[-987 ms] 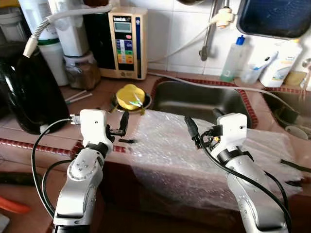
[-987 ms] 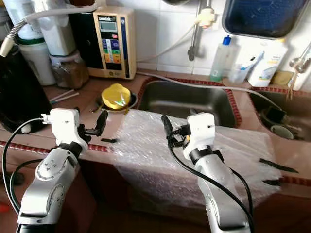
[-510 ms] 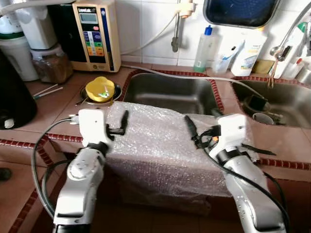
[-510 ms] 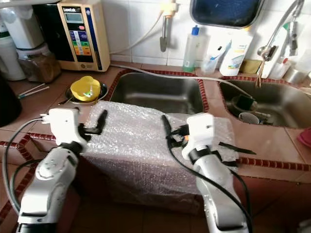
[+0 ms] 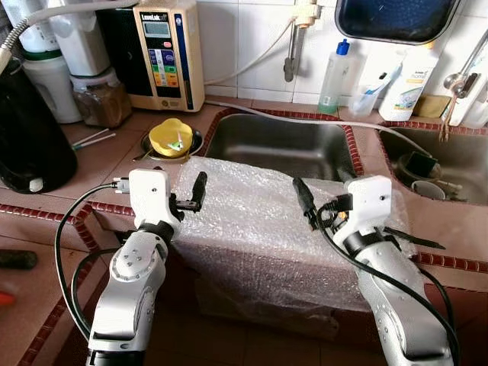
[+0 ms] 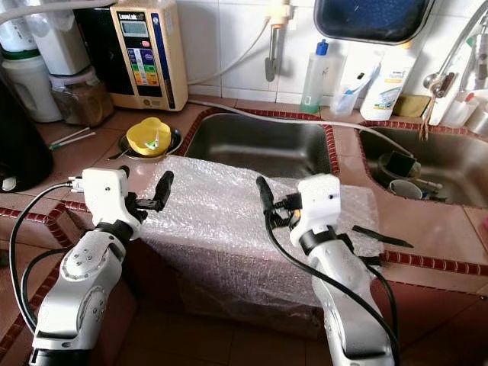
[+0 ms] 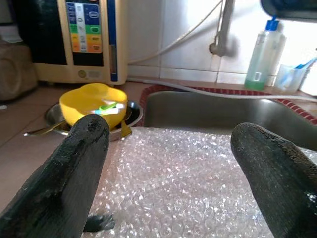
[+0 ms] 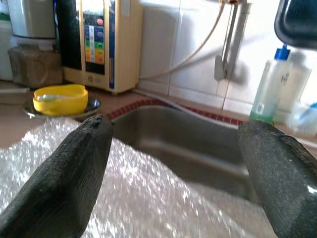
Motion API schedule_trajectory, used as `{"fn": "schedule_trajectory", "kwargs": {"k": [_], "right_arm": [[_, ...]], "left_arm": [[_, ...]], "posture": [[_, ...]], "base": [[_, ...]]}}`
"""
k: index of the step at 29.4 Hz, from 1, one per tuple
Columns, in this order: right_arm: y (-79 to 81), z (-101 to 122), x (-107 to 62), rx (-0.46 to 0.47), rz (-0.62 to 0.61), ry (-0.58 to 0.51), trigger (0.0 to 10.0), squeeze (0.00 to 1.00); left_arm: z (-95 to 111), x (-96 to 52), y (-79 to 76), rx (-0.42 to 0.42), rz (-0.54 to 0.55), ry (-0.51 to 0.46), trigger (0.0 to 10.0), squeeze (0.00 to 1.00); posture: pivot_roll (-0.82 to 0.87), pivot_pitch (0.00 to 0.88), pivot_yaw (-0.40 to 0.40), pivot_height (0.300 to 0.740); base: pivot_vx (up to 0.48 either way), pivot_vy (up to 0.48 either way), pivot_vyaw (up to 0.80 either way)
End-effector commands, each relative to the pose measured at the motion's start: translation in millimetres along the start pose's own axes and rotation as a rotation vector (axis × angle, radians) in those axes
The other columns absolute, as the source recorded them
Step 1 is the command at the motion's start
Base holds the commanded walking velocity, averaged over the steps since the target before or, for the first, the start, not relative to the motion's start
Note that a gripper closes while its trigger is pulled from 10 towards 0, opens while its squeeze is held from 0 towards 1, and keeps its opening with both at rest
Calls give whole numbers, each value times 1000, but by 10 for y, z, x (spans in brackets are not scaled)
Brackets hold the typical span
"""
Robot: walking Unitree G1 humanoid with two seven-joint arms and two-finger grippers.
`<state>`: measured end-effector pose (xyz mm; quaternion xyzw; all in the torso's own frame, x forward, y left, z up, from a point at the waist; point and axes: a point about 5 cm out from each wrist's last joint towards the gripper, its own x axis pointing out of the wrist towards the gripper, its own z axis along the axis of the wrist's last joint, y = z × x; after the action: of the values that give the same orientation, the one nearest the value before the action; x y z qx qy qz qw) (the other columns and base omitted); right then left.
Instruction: Kitchen organization
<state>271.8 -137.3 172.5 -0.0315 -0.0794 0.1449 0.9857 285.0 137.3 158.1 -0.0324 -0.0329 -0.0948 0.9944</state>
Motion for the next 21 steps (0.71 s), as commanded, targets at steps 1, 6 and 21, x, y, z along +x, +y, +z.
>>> {"fn": "schedule_trajectory", "kwargs": {"k": [1,6,21], "right_arm": [[-9,56,11,-6,2,-19,10000,0],[-14,67,29,-16,0,-28,10000,0],[13,65,45,-33,12,-30,10000,0]], "left_arm": [[75,10,-36,3,-33,-32,10000,0],[71,29,-55,-13,-14,-39,10000,0],[47,18,-81,-20,-28,-37,10000,0]], "posture": [[56,0,4,740],[52,0,3,740],[50,0,-1,740]], "base": [[0,0,0],[308,0,0],[368,0,0]]}}
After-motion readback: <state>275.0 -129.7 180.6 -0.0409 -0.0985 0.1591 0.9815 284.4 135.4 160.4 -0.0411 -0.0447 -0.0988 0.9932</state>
